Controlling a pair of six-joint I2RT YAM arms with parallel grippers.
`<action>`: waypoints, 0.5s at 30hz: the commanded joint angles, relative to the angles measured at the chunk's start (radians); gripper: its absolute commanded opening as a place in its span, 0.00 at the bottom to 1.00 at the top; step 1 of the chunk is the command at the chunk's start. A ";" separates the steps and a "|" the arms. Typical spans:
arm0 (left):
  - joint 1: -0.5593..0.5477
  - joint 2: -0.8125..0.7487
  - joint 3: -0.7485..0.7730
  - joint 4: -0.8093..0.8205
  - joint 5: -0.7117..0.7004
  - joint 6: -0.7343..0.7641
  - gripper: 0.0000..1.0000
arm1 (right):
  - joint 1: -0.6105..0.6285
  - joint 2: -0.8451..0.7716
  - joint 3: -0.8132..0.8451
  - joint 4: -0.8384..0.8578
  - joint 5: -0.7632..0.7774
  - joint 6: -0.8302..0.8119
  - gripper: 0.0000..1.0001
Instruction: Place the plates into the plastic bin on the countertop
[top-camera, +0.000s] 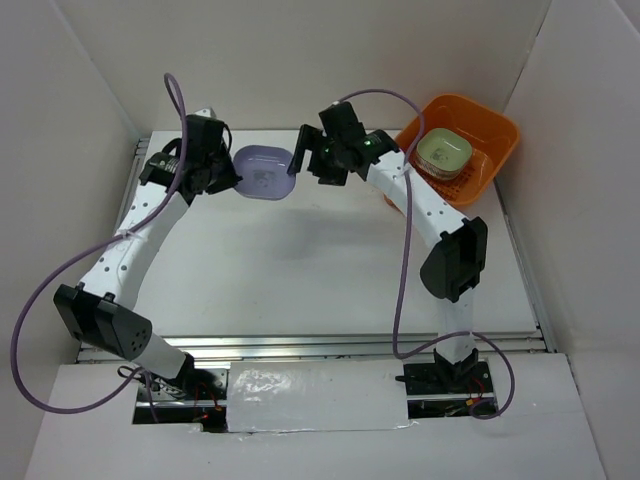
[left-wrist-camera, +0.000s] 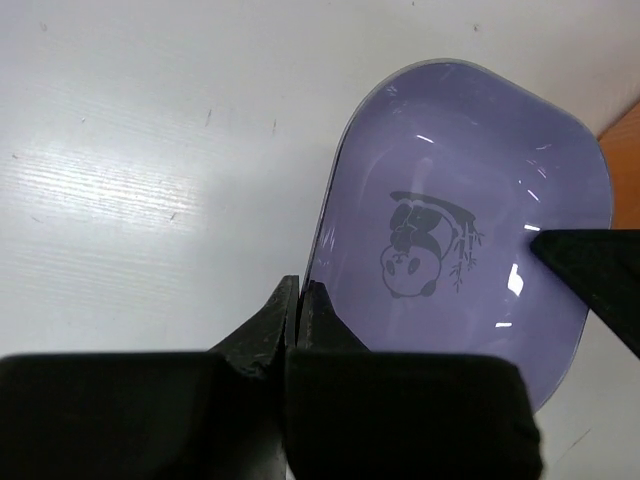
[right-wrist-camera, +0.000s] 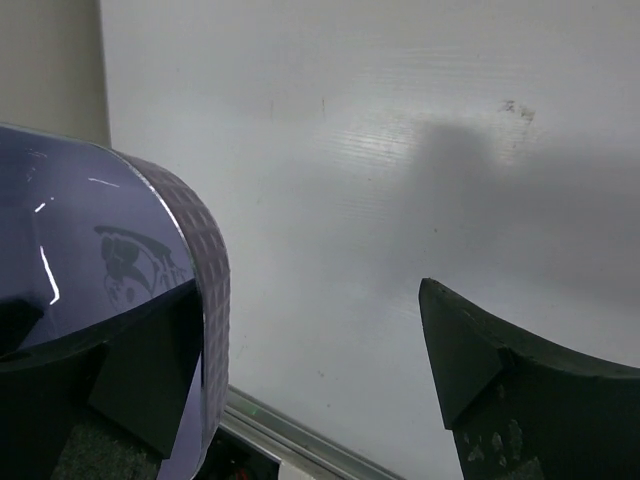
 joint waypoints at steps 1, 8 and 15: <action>0.003 -0.062 0.012 -0.009 -0.006 0.035 0.00 | 0.015 -0.058 -0.030 0.038 0.009 0.019 0.91; -0.008 -0.099 0.006 -0.009 0.012 0.038 0.00 | 0.055 -0.098 -0.185 0.127 -0.074 0.057 0.15; 0.006 -0.183 0.000 0.010 -0.006 -0.014 0.99 | 0.020 -0.186 -0.241 0.152 -0.050 0.088 0.00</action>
